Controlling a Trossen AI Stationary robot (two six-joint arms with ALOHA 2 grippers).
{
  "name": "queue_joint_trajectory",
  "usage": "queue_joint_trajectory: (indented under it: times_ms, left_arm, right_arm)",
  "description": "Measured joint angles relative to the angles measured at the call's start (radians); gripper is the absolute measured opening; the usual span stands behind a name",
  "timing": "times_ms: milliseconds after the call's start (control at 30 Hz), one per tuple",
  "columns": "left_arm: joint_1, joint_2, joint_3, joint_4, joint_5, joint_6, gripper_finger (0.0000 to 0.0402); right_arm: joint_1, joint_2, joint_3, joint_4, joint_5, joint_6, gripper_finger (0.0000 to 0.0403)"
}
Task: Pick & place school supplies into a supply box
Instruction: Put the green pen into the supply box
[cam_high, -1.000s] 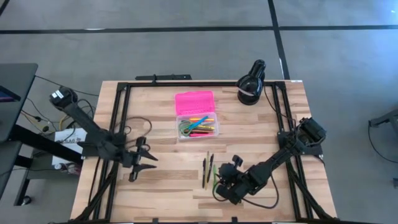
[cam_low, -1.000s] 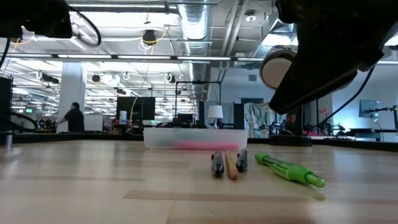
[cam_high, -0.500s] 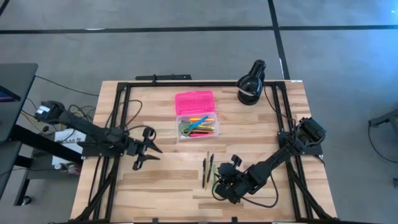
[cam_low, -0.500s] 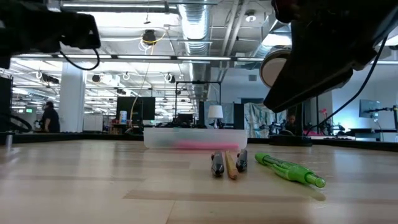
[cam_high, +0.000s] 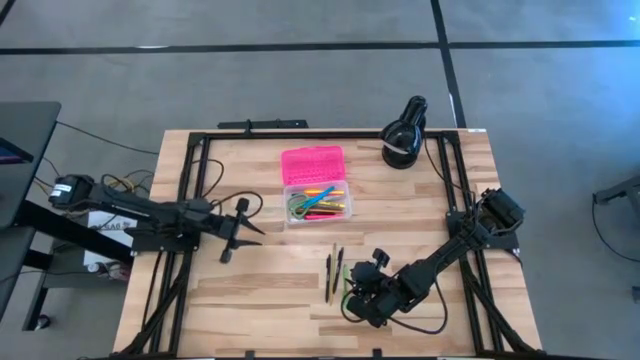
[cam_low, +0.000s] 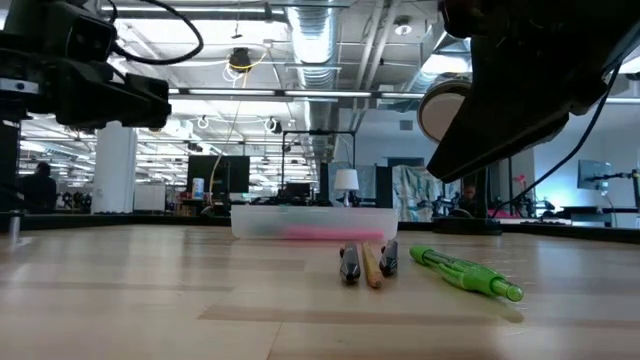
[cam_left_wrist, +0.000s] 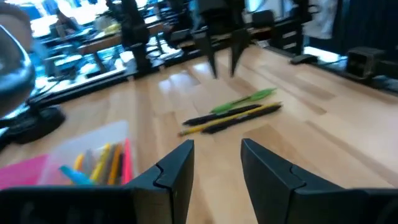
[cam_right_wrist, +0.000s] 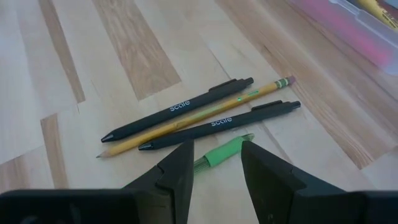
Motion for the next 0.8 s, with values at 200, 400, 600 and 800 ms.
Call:
queue_joint_trajectory:
  times_ms: [200, 400, 600, 800]
  left_arm:
    - [-0.036, -0.238, 0.000, -0.183, -0.087, 0.018, 0.0128]
    - [-0.077, -0.503, 0.000, -0.445, -0.159, 0.004, 0.0128]
    - [-0.122, -0.668, 0.002, -0.529, -0.165, -0.006, 0.0128]
    - [-0.150, -0.684, 0.003, -0.525, -0.243, -0.059, 0.0128]
  right_arm:
    - [0.000, 0.000, 0.000, 0.000, 0.002, 0.000, 0.0128]
    - [0.000, 0.006, 0.000, -0.001, 0.020, 0.007, 0.0128]
    - [-0.015, 0.026, -0.001, -0.004, 0.010, 0.070, 0.0128]
    - [-0.016, 0.024, 0.000, 0.000, -0.002, 0.105, 0.0128]
